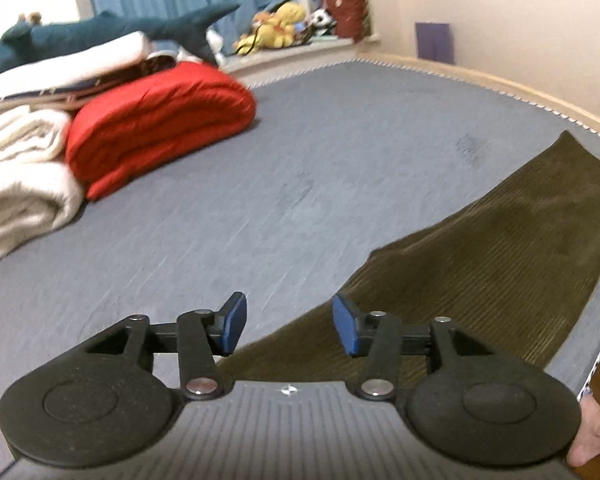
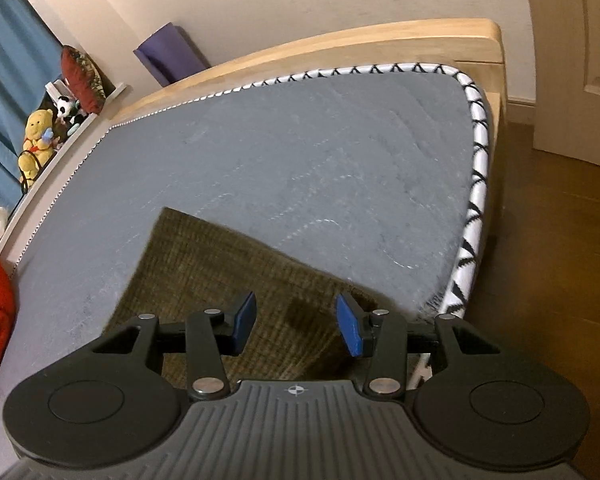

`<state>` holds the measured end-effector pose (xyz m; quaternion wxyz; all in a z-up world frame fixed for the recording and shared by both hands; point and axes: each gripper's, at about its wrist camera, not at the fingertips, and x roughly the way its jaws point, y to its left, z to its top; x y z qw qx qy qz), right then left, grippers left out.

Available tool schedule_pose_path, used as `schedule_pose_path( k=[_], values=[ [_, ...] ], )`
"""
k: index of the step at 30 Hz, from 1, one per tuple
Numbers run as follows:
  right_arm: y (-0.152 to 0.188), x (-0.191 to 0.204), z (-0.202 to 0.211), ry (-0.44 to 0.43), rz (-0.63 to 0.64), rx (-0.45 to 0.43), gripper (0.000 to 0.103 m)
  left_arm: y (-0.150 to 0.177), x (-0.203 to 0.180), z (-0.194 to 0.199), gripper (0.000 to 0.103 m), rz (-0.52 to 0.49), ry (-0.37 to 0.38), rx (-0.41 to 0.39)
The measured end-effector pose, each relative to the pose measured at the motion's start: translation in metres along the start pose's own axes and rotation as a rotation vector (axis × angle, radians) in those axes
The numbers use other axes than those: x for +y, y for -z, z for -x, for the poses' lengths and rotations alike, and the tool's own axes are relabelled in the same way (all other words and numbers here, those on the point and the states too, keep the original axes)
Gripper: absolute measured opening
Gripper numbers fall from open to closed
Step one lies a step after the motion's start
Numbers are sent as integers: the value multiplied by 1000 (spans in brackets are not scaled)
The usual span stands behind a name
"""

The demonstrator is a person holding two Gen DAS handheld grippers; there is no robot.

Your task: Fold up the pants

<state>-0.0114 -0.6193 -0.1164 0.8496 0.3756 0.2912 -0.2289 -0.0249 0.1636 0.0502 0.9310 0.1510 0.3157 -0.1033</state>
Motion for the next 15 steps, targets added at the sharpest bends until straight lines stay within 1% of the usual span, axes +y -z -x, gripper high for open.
schedule_pose_path(
  k=[2, 4, 6, 8, 9, 12, 13, 15],
  values=[
    [3, 1, 6, 20, 0, -20, 47, -6, -9, -6, 55, -14, 13, 1],
    [4, -1, 15, 69, -35, -56, 47, -6, -17, -12, 55, -33, 17, 8],
    [0, -8, 20, 59, -85, -60, 49, -2, -22, -16, 55, -46, 19, 15],
    [-1, -13, 14, 22, -118, -27, 49, -2, -25, -20, 55, -54, 25, 20],
    [0, -15, 8, 6, -127, 2, 49, 1, -20, -25, 55, -56, 25, 21],
    [7, -24, -16, -7, -177, 93, 49, 6, -20, -25, 55, -59, 24, 24],
    [8, -24, -20, -16, -184, 92, 50, 7, -19, -24, 55, -59, 24, 26],
    [6, -18, -25, -23, -138, 65, 53, 9, -18, -23, 55, -58, 20, 28]
  ],
)
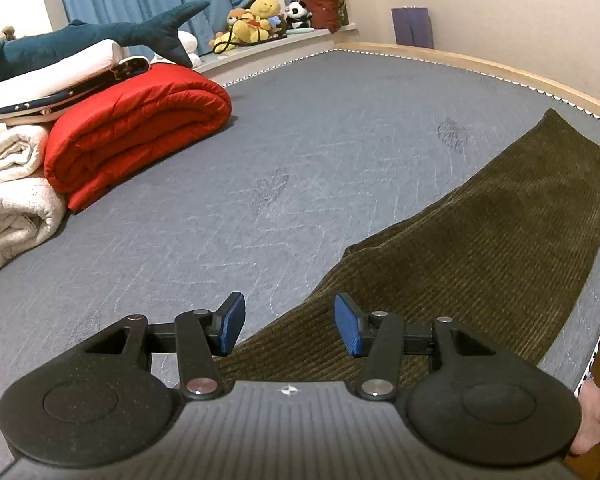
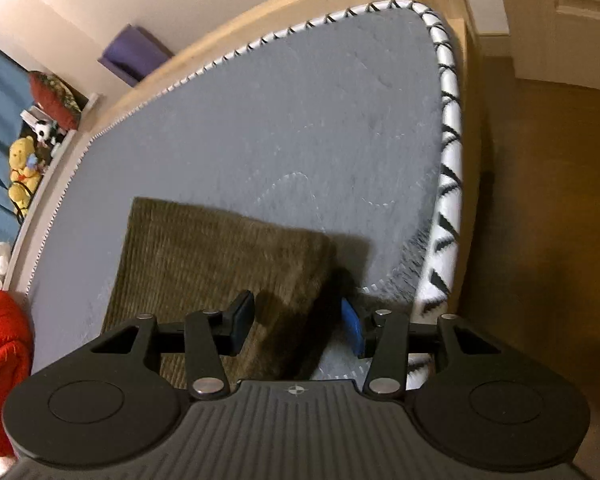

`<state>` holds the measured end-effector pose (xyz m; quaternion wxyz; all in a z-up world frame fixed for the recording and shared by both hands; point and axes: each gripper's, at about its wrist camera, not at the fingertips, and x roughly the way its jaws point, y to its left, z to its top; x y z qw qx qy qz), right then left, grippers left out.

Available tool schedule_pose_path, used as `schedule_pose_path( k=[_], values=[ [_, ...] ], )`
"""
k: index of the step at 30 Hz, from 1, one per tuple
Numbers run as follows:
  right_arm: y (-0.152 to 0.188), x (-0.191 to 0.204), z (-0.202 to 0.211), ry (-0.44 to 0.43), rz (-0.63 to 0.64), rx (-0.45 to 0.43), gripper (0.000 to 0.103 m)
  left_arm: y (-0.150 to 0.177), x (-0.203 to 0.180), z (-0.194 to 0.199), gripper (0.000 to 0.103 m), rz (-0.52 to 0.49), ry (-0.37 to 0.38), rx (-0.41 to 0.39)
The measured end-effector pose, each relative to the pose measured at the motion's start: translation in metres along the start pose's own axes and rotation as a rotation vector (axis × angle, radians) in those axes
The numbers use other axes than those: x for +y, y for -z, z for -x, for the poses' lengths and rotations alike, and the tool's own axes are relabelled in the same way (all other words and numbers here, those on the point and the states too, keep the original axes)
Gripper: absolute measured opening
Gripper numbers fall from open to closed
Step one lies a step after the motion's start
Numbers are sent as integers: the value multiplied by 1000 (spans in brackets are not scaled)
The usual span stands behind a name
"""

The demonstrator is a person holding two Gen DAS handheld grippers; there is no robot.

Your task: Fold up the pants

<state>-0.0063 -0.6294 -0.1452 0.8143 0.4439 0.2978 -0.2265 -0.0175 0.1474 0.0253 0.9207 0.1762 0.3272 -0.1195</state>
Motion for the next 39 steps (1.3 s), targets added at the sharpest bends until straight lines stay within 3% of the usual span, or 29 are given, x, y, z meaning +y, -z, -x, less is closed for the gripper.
schedule_pose_path(
  k=[3, 4, 5, 9, 14, 17, 21, 23, 26, 28, 29, 30, 32, 36, 39],
  values=[
    [2, -4, -4, -10, -61, -34, 53, 2, 3, 0, 55, 4, -5, 2],
    [3, -3, -3, 8, -68, -47, 43, 3, 4, 0, 55, 5, -7, 3],
    [4, -1, -1, 31, -70, -59, 25, 3, 4, 1, 55, 6, -10, 4],
    [11, 23, 19, 56, -52, -155, 22, 5, 9, 3, 55, 21, -24, -1],
    [54, 136, 77, -64, 316, -325, 21, 3, 13, 4, 55, 46, -37, -6],
    [122, 213, 109, -221, 630, -339, 21, 3, 16, 2, 55, 61, -49, 0],
    [258, 279, 139, -447, 1073, -261, 21, 3, 23, -2, 55, 106, -56, 14],
    [334, 291, 145, -567, 1289, -161, 21, 3, 28, -6, 55, 147, -38, 29],
    [428, 289, 137, -676, 1572, 120, 22, 4, 34, -16, 55, 226, 22, 68],
    [473, 279, 128, -693, 1712, 297, 24, 7, 35, -26, 55, 283, 84, 105],
    [485, 276, 127, -685, 1747, 326, 30, 8, 35, -30, 56, 305, 111, 120],
    [490, 273, 130, -683, 1764, 296, 33, 9, 34, -35, 58, 324, 139, 136],
    [486, 276, 137, -715, 1759, 308, 41, 11, 31, -45, 59, 351, 185, 163],
    [454, 291, 147, -800, 1622, 356, 45, 11, 32, -67, 59, 444, 275, 188],
    [435, 288, 143, -779, 1606, 316, 48, 11, 37, -88, 59, 559, 330, 202]
  ],
)
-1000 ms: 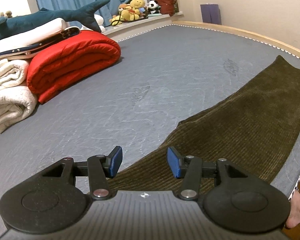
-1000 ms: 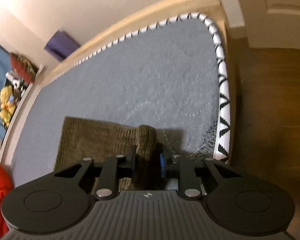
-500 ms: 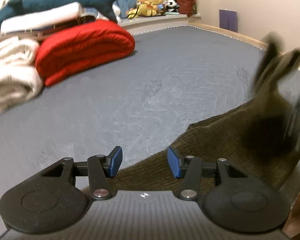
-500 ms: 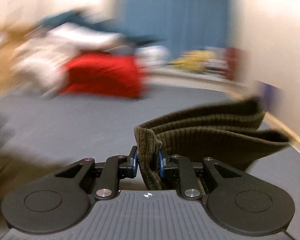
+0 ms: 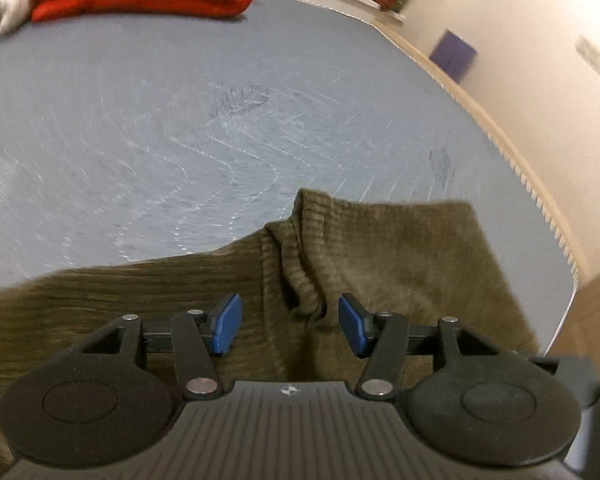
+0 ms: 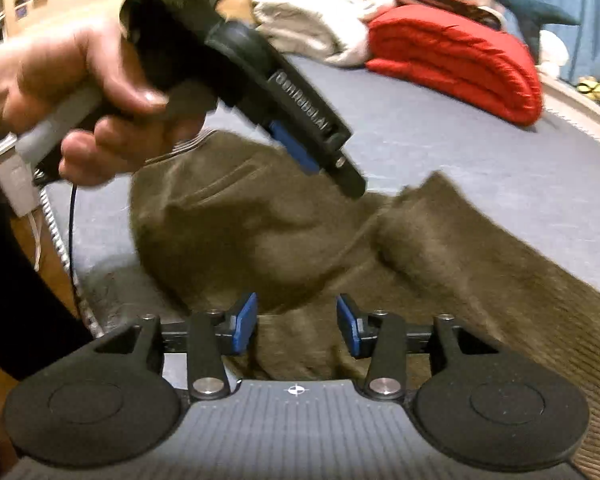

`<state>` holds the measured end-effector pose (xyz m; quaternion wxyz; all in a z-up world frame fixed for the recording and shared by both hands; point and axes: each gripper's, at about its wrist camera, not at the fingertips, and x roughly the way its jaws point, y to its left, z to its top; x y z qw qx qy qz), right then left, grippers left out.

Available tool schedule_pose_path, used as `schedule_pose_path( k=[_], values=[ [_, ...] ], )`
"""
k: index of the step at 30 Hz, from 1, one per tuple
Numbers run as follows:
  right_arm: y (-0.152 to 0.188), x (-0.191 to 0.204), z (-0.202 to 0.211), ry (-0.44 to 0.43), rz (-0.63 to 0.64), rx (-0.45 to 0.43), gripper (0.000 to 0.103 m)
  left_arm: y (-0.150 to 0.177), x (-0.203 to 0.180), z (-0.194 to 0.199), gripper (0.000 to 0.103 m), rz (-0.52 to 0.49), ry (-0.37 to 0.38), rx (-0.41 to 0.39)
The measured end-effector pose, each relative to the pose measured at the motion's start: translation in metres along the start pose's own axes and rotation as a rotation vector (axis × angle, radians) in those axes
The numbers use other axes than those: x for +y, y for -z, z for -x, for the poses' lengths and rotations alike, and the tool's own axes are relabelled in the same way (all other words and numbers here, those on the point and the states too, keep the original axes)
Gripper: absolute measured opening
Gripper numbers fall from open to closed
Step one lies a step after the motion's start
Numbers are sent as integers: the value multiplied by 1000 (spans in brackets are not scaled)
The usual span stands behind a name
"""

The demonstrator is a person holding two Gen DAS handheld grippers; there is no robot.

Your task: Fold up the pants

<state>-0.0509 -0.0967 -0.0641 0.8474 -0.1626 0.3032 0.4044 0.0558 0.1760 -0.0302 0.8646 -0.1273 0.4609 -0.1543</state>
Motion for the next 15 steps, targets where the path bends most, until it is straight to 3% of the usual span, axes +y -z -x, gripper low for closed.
schedule_pose_path(
  k=[4, 7, 15],
  values=[
    [12, -22, -10, 21, -7, 58, 49, -12, 11, -27, 75, 130, 49, 19],
    [18, -21, -19, 2, 27, 85, 50, -17, 11, -43, 77, 172, 72, 43],
    [13, -20, -14, -62, 35, 87, 48, -15, -21, -67, 77, 47, -46, 77]
  ],
)
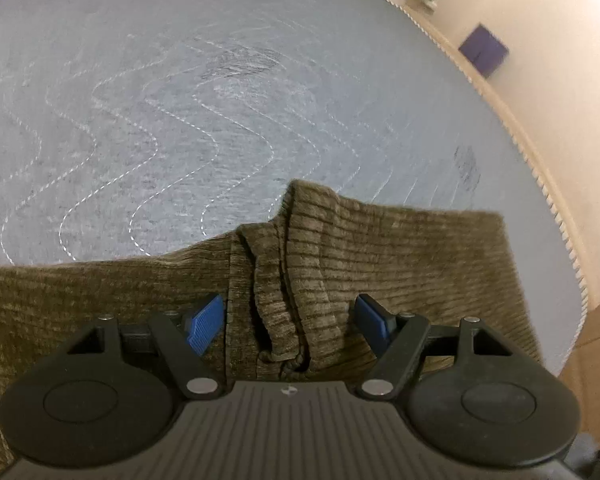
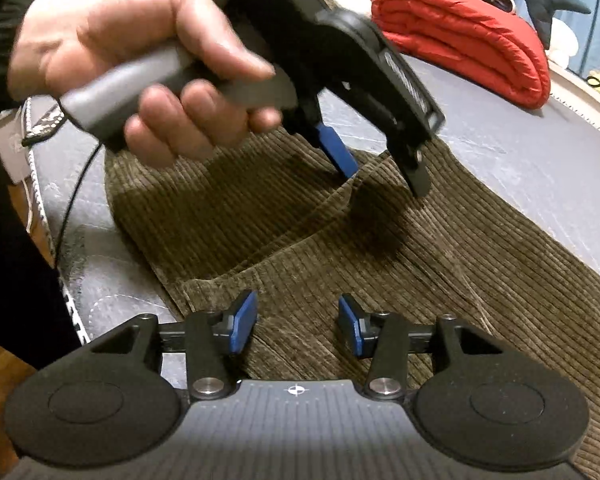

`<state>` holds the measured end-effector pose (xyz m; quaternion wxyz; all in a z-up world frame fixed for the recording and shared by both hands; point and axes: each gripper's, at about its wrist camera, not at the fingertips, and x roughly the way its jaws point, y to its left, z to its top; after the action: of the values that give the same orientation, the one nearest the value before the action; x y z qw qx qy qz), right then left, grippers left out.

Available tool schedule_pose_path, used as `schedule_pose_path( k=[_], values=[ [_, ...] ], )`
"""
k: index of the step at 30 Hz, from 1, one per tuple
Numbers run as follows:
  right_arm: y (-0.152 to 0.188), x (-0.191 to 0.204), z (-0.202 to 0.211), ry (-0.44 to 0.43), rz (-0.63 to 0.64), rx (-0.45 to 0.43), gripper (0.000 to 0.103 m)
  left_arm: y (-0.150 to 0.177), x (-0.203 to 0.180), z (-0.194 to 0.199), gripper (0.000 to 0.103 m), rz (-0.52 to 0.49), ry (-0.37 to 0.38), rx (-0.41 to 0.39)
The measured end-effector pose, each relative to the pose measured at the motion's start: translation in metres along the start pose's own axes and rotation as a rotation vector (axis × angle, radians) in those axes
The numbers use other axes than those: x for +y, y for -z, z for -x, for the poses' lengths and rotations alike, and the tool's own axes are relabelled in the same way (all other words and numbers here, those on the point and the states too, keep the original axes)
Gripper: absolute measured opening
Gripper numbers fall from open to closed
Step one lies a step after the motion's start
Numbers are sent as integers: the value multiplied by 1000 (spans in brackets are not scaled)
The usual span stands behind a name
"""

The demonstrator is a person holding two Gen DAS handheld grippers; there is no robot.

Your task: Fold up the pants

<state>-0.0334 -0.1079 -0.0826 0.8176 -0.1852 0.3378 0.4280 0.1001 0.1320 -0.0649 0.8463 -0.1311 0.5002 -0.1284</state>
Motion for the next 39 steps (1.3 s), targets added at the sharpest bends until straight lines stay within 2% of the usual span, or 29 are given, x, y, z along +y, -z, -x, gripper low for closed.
schedule_pose_path(
  k=[3, 9, 12, 13, 14, 17, 19, 23, 25, 27, 28, 30, 31, 33, 34, 36, 38, 39],
  values=[
    [1, 0, 1, -44, -13, 8, 49, 4, -8, -5, 77, -41, -31, 1],
    [1, 3, 0, -20, -1, 12, 50, 5, -13, -11, 76, -54, -57, -3],
    [1, 0, -1, -28, -8, 6, 49, 5, -15, -11, 73, -56, -64, -7],
    [3, 1, -4, -40, -9, 3, 41, 5, -15, -11, 66, -57, -69, -10],
    [4, 1, -5, -65, -7, 3, 28, 5, -15, -11, 56, -58, -71, -11],
    [5, 7, -4, -74, 37, -9, 17, 3, -18, -6, 29, -79, -68, -16],
    [4, 5, -1, -85, 45, -20, 9, 1, -22, 5, 23, -87, -53, -37],
    [-2, 1, 14, -146, 40, -69, 5, -4, -23, 44, 21, -87, -36, -120],
    [-3, 9, 25, -191, 92, -107, 5, -5, -14, 57, 21, -63, -51, -139],
    [-2, 16, 29, -210, 128, -113, 3, -3, 0, 49, 24, -25, -75, -93],
    [-1, 17, 26, -219, 126, -96, 1, 0, 6, 40, 29, -7, -90, -55],
    [3, 14, 19, -211, 100, -56, 1, 4, 16, 26, 38, 31, -155, -13],
    [4, 11, 17, -191, 79, -40, 2, 4, 17, 27, 43, 39, -175, -23],
    [3, -2, 22, -167, -3, -45, 3, 2, 8, 39, 44, -6, -213, -83],
    [2, -8, 29, -165, -47, -61, 7, 2, -1, 50, 44, -54, -238, -136],
    [0, -28, 47, -141, -150, -123, 22, 5, -20, 68, 44, -149, -265, -235],
    [5, -49, 67, -60, -265, -186, 54, 12, -36, 77, 44, -223, -239, -284],
    [10, -61, 76, 4, -328, -208, 57, 17, -44, 78, 44, -253, -213, -287]
  ],
)
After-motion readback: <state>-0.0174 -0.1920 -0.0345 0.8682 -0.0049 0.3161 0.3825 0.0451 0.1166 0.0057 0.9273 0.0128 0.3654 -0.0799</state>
